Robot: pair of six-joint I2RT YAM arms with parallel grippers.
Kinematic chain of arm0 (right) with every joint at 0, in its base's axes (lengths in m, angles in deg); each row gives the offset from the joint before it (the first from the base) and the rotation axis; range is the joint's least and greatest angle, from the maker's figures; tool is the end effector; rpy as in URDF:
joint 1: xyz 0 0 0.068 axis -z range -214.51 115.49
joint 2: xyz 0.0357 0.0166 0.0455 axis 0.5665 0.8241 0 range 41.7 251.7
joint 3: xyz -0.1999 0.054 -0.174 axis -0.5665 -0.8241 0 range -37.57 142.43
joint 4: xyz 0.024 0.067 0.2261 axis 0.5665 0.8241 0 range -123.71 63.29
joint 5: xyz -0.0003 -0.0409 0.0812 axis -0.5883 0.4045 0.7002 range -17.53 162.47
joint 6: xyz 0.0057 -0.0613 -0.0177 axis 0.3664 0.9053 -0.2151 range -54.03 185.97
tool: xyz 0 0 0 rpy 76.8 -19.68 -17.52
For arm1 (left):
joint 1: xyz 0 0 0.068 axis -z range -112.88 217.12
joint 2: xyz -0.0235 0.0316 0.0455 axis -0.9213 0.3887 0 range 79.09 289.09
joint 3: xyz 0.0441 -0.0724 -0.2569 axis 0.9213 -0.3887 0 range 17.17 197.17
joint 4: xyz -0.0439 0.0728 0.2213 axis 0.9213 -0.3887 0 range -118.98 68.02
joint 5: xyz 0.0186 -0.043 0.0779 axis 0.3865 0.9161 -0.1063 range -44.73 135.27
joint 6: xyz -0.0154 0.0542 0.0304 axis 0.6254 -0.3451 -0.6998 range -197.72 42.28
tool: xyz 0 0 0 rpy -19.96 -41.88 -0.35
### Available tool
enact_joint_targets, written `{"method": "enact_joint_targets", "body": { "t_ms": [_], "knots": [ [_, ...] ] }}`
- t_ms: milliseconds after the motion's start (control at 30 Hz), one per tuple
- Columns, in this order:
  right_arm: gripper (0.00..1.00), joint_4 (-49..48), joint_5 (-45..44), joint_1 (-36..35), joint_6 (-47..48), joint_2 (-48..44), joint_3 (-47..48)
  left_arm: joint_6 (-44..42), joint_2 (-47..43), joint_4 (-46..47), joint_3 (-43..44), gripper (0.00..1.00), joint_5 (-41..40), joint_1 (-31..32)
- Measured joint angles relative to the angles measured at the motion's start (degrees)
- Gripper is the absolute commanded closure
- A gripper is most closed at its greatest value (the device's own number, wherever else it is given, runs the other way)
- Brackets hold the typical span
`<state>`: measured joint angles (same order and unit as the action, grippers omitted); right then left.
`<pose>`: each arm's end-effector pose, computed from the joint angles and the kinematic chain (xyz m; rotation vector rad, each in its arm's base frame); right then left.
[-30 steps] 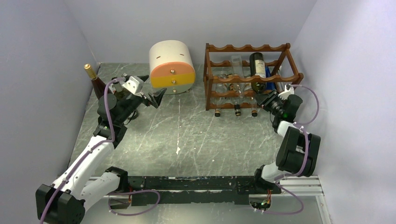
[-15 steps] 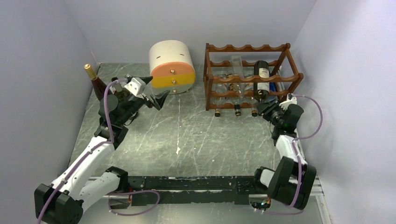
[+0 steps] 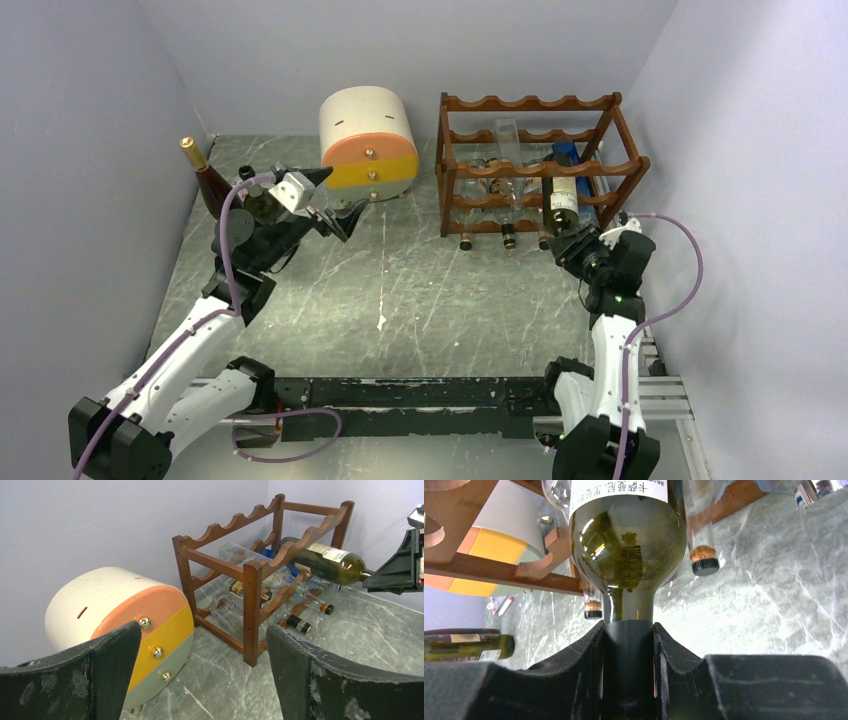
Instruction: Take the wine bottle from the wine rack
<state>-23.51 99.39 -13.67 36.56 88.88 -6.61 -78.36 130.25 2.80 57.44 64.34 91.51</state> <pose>0.1715 -0.0411 0.2492 0.5814 1.9393 0.5707 0.1750 -0.0971 0.3640 0.5685 1.2405 -0.5699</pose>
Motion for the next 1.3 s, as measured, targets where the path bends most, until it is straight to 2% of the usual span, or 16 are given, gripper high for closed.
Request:
{"method": "enact_joint_targets", "body": {
  "t_ms": [200, 767, 1000, 1300],
  "knots": [
    [1.00, 11.9, -2.3, -0.5, 0.1, -5.2, 3.5, 0.0, -0.9, 0.2, -0.4, 0.01, -0.4, 0.5],
    [1.00, 40.6, -10.5, -0.8, -0.3, -11.7, 20.7, 0.2, 1.4, 1.1, -0.5, 0.03, -0.4, 1.4],
    [1.00, 55.7, -20.8, -0.1, 0.4, -10.7, 21.4, 0.4, 3.3, 1.4, -0.5, 0.02, -0.4, 1.8],
    [1.00, 64.6, -21.2, -1.1, 4.5, -10.5, 28.9, 0.4, 2.7, 1.5, -0.5, 0.02, -0.2, 2.9]
  ]
}}
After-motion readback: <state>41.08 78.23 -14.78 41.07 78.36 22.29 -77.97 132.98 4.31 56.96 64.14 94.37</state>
